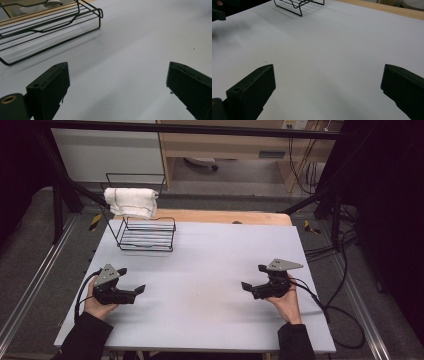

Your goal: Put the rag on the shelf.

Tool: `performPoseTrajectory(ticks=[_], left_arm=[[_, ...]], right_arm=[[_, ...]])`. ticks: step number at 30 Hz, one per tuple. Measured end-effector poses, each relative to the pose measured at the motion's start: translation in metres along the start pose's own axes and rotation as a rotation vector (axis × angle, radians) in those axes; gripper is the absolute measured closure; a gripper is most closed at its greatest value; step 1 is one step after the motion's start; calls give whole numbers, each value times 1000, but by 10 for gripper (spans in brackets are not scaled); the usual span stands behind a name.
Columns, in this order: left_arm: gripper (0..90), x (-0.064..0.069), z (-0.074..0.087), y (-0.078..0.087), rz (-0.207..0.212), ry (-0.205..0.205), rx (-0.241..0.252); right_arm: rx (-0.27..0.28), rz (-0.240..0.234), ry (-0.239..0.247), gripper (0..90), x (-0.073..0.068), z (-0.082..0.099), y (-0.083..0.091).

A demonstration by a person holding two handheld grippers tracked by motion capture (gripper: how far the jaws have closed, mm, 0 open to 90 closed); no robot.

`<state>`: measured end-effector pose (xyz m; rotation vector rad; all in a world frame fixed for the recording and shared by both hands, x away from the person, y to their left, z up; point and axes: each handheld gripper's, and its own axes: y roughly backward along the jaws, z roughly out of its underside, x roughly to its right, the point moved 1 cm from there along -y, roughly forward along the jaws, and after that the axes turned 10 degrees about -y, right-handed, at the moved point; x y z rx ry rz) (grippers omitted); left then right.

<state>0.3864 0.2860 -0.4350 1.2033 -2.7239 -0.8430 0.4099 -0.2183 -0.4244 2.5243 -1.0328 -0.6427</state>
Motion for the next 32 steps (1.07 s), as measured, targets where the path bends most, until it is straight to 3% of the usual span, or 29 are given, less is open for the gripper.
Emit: performPoseTrajectory(ticks=[13,20,32], left_arm=[[47,6,15,-1,18,-13,-38],[47,9,20,1,29,-22,-46],[47,9,21,3,31,-16,-44]], right_arm=[[-36,45,-42,1,22,40,31],[-35,57,-68,1,28,50,38],[-36,55,-74,1,27,52,37]])
